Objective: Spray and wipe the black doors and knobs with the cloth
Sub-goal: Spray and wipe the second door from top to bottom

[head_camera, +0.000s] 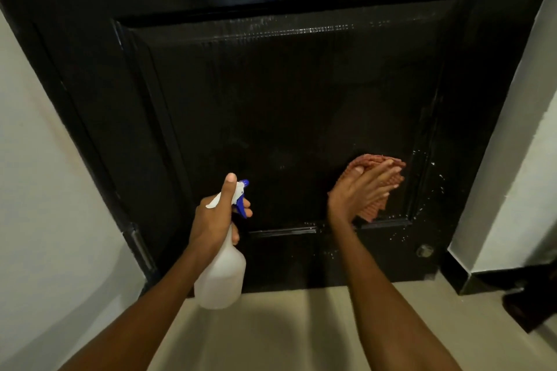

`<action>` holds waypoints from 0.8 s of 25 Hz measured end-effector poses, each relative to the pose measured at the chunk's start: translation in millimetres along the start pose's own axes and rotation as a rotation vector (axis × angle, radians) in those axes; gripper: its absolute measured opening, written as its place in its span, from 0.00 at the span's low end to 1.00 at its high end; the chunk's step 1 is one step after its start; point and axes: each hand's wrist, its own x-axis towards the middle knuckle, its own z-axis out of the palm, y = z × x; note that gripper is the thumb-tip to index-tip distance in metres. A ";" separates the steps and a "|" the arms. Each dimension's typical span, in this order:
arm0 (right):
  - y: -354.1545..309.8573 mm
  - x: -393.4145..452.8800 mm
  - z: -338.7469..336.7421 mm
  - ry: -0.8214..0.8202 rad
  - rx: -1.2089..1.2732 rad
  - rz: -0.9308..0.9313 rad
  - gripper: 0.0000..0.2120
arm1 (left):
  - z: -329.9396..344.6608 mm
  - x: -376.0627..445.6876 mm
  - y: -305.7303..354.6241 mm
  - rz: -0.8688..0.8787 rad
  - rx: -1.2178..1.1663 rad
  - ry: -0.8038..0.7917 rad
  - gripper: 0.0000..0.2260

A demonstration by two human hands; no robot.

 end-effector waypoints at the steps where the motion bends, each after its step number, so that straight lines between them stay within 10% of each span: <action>1: -18.2 -8.5 9.2 -0.009 -0.038 -0.047 0.33 | 3.4 1.7 4.1 0.012 -0.002 -0.005 0.34; 5: -22.2 -16.9 17.7 -0.250 -0.468 -1.069 0.33 | 22.8 9.7 24.8 0.070 -0.024 -0.050 0.32; 7: -6.1 19.8 0.0 -0.281 -0.539 -1.244 0.34 | 39.2 9.7 30.9 0.088 -0.044 -0.077 0.32; 14: 36.4 41.1 -31.9 -0.020 0.012 0.244 0.32 | 59.5 14.4 45.2 0.074 -0.019 -0.184 0.32; 20: 38.4 -9.3 -7.9 -0.073 -0.005 0.247 0.31 | 34.8 4.7 5.0 0.010 0.085 -0.229 0.32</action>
